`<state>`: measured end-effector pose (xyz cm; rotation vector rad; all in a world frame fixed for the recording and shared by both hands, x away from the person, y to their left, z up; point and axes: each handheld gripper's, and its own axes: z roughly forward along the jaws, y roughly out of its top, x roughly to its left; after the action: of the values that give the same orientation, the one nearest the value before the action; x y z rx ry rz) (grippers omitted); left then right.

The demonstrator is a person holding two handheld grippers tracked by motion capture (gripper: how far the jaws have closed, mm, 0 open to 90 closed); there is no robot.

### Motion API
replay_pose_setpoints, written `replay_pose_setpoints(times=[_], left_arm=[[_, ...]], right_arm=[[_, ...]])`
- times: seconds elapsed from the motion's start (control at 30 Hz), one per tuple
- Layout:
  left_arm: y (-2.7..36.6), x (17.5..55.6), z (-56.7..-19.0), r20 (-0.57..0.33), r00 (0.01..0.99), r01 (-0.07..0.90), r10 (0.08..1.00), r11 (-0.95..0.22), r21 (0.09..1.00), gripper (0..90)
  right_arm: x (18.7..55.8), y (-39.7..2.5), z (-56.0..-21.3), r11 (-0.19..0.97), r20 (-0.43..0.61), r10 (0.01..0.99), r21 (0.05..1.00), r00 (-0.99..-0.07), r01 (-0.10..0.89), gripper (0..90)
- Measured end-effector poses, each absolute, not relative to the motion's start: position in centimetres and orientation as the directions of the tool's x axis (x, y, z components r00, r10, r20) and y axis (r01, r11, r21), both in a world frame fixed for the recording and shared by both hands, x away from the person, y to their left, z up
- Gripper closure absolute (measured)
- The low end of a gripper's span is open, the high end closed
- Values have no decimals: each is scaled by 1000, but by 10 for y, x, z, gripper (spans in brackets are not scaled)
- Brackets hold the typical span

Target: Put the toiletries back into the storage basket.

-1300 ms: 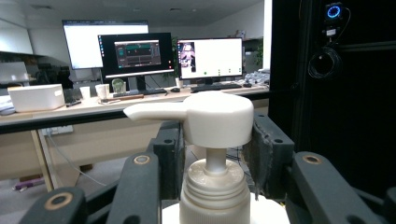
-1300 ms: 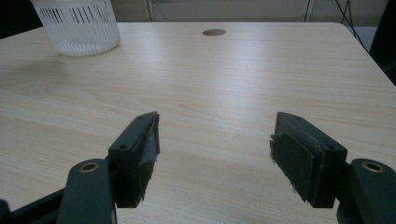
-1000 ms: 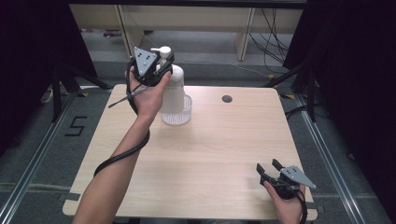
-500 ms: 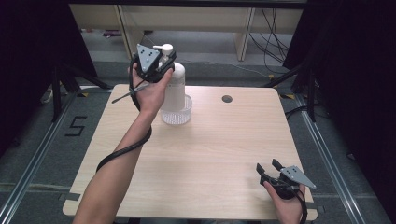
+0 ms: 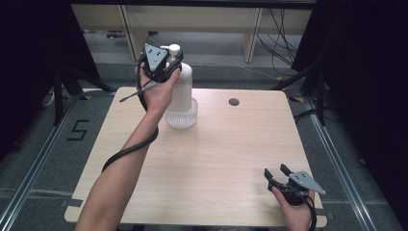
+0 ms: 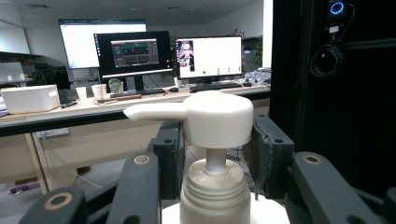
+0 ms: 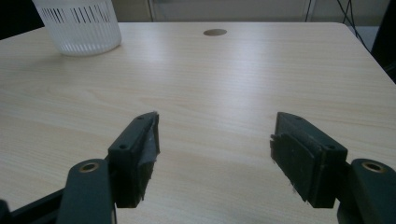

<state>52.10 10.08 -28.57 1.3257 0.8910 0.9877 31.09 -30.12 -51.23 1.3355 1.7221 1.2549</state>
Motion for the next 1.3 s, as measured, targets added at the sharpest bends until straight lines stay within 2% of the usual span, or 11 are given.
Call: replay_pose_setpoints(times=[0.07, 0.23, 0.43, 0.5, 1.3], left_arm=[[101, 524, -287, 44, 343, -71, 938, -20, 997, 593], [101, 529, -289, 42, 342, -63, 939, -22, 998, 593], [100, 533, -291, 41, 341, -58, 939, -22, 998, 593], [100, 534, -292, 44, 341, -58, 939, -25, 998, 593], [99, 544, -301, 52, 331, -25, 942, -46, 999, 592]], right_arm=[[310, -298, -512, -2, 121, 951, 923, -285, 384, 324], [311, -301, -512, 39, 77, 951, 930, -300, 365, 324], [309, -298, -512, -5, 125, 950, 923, -286, 385, 324], [311, -301, -512, 40, 77, 951, 930, -301, 365, 324], [311, -301, -512, 40, 77, 950, 930, -302, 365, 325]])
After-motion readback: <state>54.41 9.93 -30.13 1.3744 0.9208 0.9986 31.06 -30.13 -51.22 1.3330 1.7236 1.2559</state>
